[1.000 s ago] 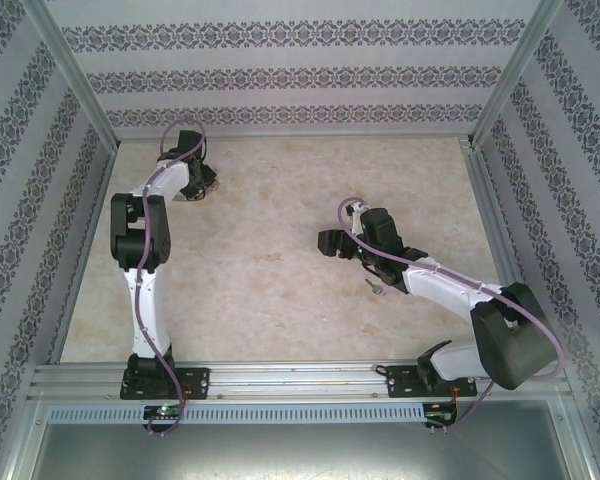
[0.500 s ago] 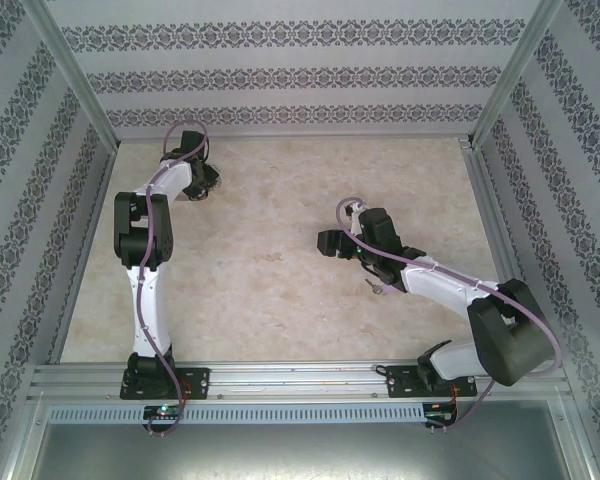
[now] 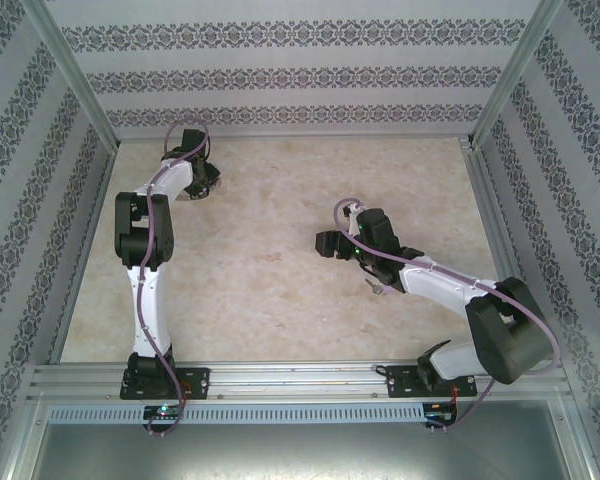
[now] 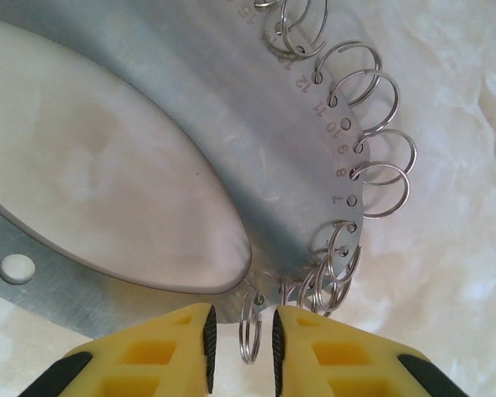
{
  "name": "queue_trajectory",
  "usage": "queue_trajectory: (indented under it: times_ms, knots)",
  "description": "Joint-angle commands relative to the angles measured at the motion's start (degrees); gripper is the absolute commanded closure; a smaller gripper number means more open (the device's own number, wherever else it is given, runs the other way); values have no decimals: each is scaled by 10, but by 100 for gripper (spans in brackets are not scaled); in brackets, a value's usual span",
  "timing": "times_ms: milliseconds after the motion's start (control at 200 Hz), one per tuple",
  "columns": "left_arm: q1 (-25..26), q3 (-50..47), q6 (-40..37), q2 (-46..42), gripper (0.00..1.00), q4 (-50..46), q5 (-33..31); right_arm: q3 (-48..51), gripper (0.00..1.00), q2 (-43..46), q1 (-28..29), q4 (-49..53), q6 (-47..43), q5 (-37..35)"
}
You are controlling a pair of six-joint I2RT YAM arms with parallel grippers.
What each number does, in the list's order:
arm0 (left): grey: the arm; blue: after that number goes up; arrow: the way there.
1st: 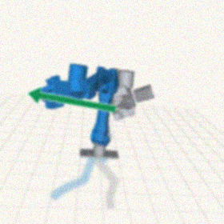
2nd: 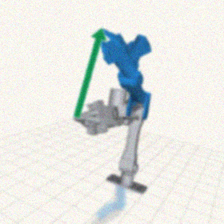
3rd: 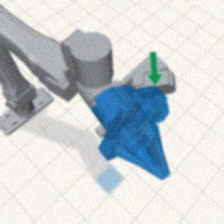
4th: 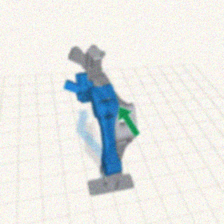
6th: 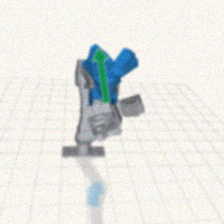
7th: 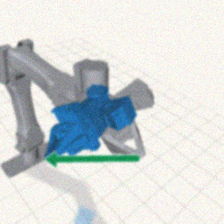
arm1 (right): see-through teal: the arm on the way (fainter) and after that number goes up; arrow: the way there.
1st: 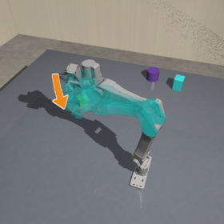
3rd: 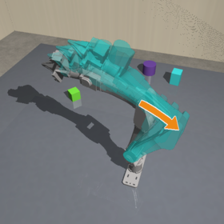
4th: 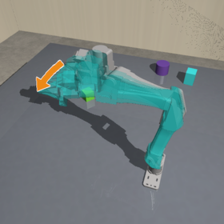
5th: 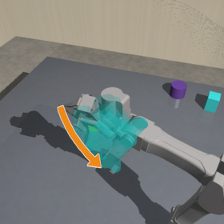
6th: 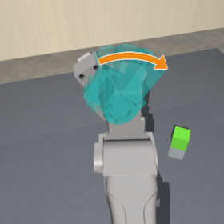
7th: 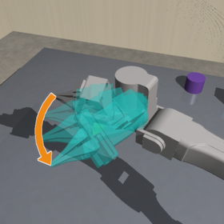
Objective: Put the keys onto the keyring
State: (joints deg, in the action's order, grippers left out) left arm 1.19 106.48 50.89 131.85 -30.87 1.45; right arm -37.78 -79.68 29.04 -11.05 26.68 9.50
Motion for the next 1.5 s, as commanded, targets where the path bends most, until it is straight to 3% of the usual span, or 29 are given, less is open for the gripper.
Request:
queue_trajectory:
  times_ms: [0,1024,1339,1494]
  knots:
    - [7,13,7,12,74,0,0,-15,19,-2,4,-16,-9,-8]
    - [7,6,17,25,80,22,3,-21,18,-7,3,-16,-14,-9]
    - [7,4,16,22,100,24,14,-20,18,-7,3,-14,-15,-10]
    - [12,-28,19,-7,100,45,32,-18,18,-4,3,-13,-16,-9]
